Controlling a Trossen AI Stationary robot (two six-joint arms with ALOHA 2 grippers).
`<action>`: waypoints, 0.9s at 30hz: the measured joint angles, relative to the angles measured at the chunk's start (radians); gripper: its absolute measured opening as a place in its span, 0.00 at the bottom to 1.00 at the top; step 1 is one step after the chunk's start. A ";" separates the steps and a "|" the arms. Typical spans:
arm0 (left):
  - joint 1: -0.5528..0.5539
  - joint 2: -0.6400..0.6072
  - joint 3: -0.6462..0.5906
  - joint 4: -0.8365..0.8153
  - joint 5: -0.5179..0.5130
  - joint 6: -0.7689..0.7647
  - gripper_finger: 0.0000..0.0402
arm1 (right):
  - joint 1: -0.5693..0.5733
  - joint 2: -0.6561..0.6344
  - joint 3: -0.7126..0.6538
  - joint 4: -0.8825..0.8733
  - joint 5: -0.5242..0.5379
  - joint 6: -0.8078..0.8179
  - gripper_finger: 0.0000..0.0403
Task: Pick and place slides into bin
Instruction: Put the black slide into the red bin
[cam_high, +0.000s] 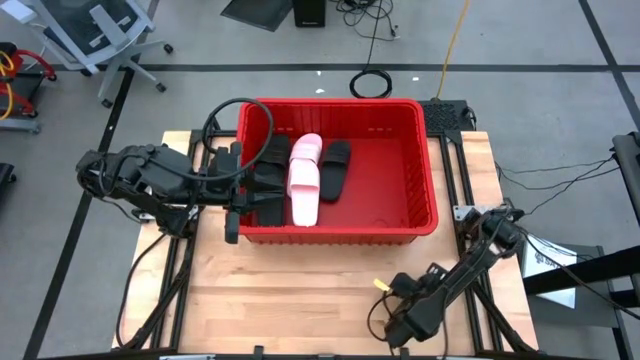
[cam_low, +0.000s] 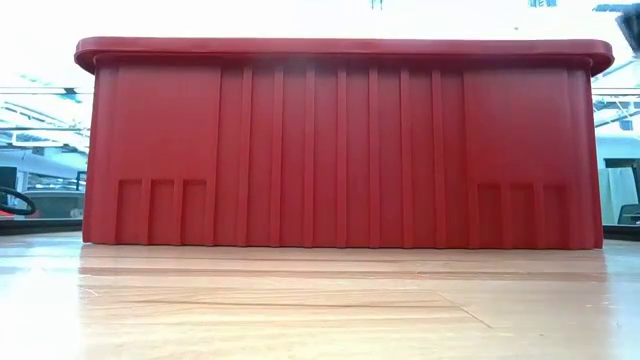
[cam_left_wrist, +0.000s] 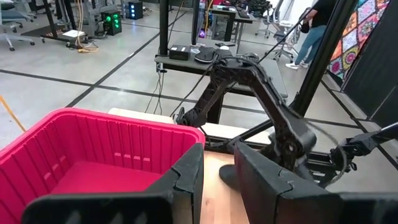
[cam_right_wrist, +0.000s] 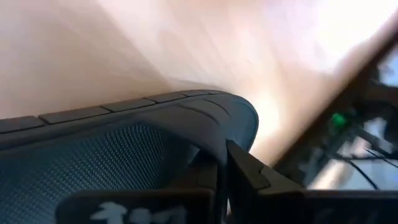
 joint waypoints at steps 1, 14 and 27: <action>0.000 0.000 0.000 0.000 0.000 0.000 0.22 | 0.000 -0.024 0.000 0.016 0.019 0.001 0.01; 0.000 0.000 0.000 0.010 0.000 0.002 0.22 | -0.020 -0.425 0.000 0.544 0.389 -0.237 0.00; 0.000 0.000 0.000 0.010 -0.002 0.002 0.22 | -0.136 -0.685 0.000 1.613 0.523 -1.216 0.00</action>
